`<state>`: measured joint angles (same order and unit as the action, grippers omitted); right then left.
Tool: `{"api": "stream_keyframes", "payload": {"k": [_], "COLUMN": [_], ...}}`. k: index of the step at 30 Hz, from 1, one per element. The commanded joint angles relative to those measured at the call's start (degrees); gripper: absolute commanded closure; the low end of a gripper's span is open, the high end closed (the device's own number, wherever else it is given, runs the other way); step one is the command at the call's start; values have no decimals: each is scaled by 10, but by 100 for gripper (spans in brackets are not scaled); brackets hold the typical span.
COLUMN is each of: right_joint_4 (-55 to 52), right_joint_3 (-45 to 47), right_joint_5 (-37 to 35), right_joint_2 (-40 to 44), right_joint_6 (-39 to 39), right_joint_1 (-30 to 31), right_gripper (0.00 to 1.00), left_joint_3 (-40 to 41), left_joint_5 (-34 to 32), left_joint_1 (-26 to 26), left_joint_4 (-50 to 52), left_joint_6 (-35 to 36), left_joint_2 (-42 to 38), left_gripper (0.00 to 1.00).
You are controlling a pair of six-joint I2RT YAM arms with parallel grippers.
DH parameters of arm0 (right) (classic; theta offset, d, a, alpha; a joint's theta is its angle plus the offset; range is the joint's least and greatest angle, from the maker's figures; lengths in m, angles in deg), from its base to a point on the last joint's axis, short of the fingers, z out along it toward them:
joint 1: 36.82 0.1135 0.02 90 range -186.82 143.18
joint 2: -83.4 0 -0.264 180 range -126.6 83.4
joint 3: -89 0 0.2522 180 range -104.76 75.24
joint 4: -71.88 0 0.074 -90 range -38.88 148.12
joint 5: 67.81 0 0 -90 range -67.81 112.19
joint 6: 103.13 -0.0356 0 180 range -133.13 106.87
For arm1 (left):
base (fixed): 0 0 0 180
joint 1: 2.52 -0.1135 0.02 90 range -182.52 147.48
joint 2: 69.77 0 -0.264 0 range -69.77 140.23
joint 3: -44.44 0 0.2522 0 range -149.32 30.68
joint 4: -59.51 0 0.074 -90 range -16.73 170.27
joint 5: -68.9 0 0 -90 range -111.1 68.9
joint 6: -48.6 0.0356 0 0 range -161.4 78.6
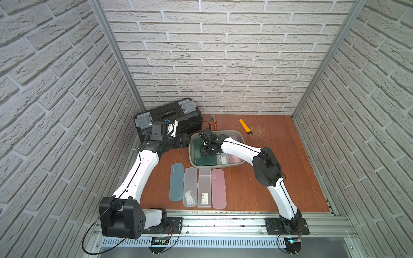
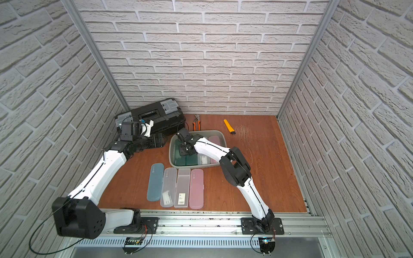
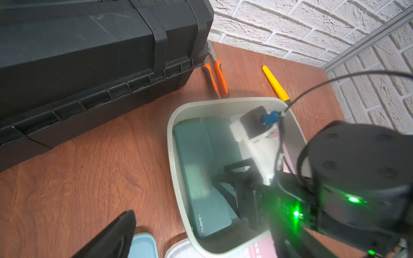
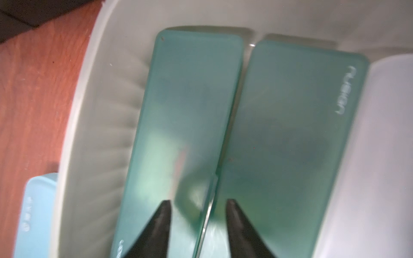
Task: Put the pencil case into the storage box
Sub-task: Place the pencil case at the storage box.
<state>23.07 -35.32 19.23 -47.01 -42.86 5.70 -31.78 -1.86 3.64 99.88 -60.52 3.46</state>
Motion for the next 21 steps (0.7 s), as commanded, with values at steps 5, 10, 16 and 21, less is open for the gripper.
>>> {"api": "stream_keyframes", "payload": {"k": [5,10,16,21], "right_joint_4": [9,53,113,132], "right_joint_3": [96,275,492,580], "right_joint_5": [-71,-51,-21,-13], "right_joint_2": [212,337,452,474], "right_joint_6": [18,-7,-64,-107], "right_joint_1": [3,4,20,66], "right_gripper": [28,23,21,20], "left_joint_3": [12,47,120,200], "left_joint_5": [-17,-77,-157,-211], "left_joint_1": [20,101,202,279], "left_joint_4": [21,62,79,46], "left_joint_6": [-38,-73,-155,-243], "left_joint_2": [-57,-101,-145,-181], "left_gripper": [2,2,1,2]}}
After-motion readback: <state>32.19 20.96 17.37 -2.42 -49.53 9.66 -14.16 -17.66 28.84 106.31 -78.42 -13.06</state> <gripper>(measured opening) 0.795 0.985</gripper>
